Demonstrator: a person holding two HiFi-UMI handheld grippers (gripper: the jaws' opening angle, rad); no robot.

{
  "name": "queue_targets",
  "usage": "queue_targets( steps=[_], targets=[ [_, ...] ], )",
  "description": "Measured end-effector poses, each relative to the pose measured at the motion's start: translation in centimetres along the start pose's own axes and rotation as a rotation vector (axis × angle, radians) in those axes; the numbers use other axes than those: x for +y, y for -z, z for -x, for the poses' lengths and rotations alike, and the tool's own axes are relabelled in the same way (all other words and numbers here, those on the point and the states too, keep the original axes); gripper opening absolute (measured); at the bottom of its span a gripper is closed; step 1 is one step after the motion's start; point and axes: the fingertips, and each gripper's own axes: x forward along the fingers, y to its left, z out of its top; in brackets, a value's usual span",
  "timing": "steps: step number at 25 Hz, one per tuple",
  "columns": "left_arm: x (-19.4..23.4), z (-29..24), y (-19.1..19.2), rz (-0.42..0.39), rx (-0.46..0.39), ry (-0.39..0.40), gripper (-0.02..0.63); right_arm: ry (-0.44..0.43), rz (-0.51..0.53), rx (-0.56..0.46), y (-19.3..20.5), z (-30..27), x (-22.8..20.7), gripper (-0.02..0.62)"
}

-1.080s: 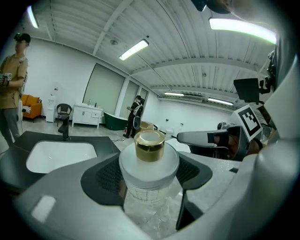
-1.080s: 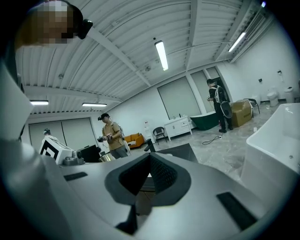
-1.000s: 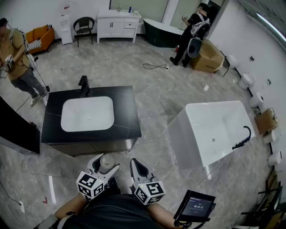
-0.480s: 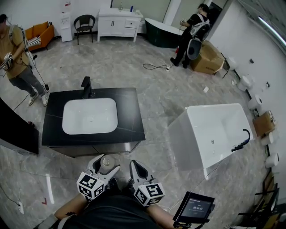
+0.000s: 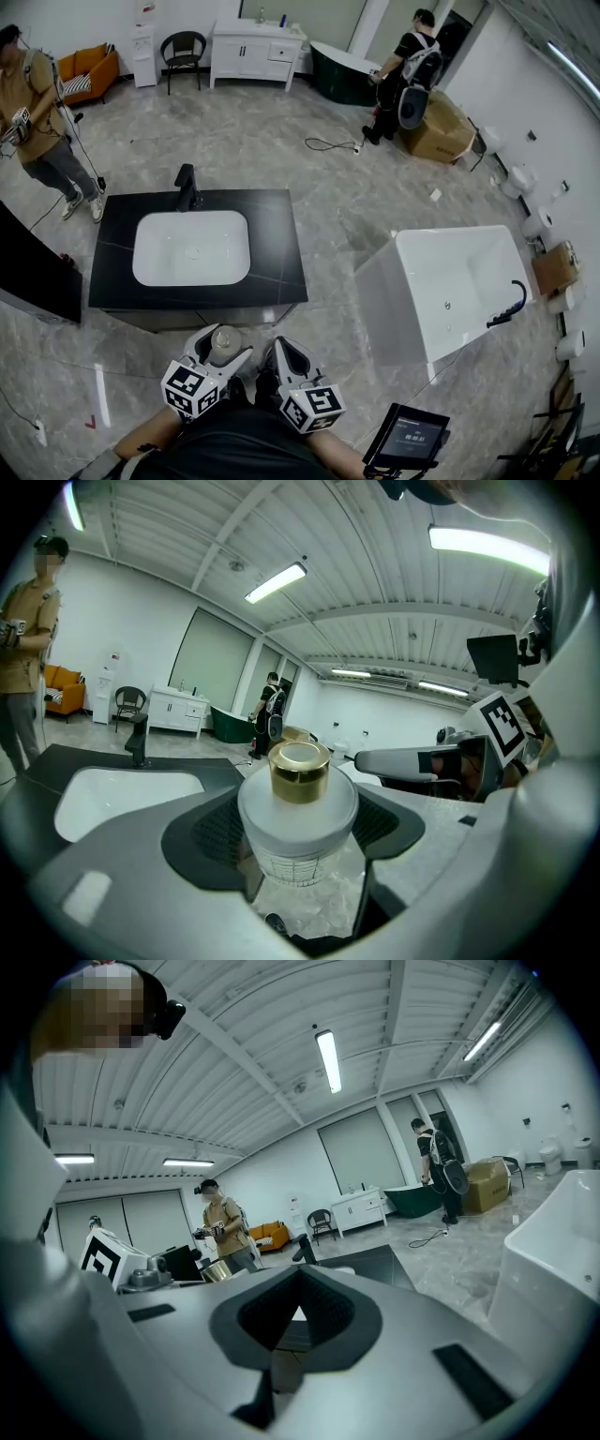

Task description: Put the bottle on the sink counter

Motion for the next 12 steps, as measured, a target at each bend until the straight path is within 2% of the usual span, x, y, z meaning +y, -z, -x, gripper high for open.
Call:
queue_targets(
  steps=[12],
  targets=[
    [2.8,-4.9,-2.1,-0.016,0.027,-0.063,0.334,-0.06,-0.035,-0.019,-2.2,-4.5,-4.0,-0.005]
  ],
)
